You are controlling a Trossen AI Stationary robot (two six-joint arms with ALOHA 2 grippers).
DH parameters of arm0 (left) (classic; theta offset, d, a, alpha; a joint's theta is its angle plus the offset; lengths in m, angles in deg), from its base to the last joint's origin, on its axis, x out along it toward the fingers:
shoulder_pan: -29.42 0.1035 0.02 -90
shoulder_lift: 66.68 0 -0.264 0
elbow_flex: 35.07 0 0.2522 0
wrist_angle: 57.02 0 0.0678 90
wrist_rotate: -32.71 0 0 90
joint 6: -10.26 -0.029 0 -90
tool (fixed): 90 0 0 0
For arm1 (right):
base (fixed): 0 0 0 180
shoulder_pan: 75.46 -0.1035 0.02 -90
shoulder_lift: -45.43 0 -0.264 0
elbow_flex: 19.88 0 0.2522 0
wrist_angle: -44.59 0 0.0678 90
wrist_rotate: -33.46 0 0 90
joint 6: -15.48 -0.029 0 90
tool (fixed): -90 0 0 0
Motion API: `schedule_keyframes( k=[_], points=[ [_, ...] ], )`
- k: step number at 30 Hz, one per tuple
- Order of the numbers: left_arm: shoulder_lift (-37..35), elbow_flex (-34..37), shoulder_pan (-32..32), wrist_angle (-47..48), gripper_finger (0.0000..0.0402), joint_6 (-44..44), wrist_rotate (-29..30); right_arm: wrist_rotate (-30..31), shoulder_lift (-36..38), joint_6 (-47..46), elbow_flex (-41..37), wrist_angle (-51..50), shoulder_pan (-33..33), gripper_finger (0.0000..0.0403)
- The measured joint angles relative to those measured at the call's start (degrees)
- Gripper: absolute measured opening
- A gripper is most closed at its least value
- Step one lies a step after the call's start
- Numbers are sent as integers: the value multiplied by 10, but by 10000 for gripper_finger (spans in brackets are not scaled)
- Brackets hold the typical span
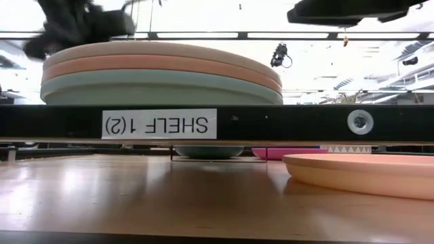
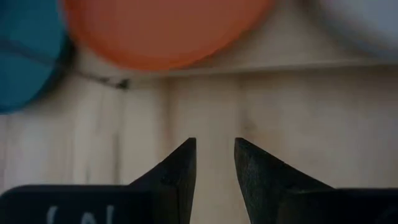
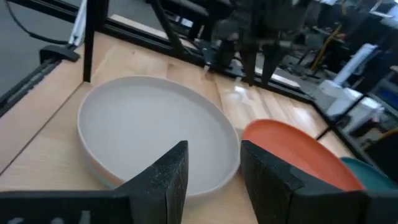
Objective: Place and stack plates onto a shelf
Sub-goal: Stack the gray plate on top of the brown plate on the shelf, then stack the dark blue plate on top of the orange plate on the shelf
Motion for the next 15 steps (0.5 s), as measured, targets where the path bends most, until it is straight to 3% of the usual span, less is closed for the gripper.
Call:
schedule_keyframes(
  k=[6, 11, 15],
  points=[
    [-70, 110, 169, -181, 116, -106, -29, 67, 2, 22, 0, 6, -20, 153],
    [-42, 114, 319, -230, 116, -180, -72, 68, 3, 19, 0, 7, -12, 153],
    [-1, 111, 436, -291, 116, -220, -157, 68, 3, 19, 0, 9, -1, 153]
  ],
)
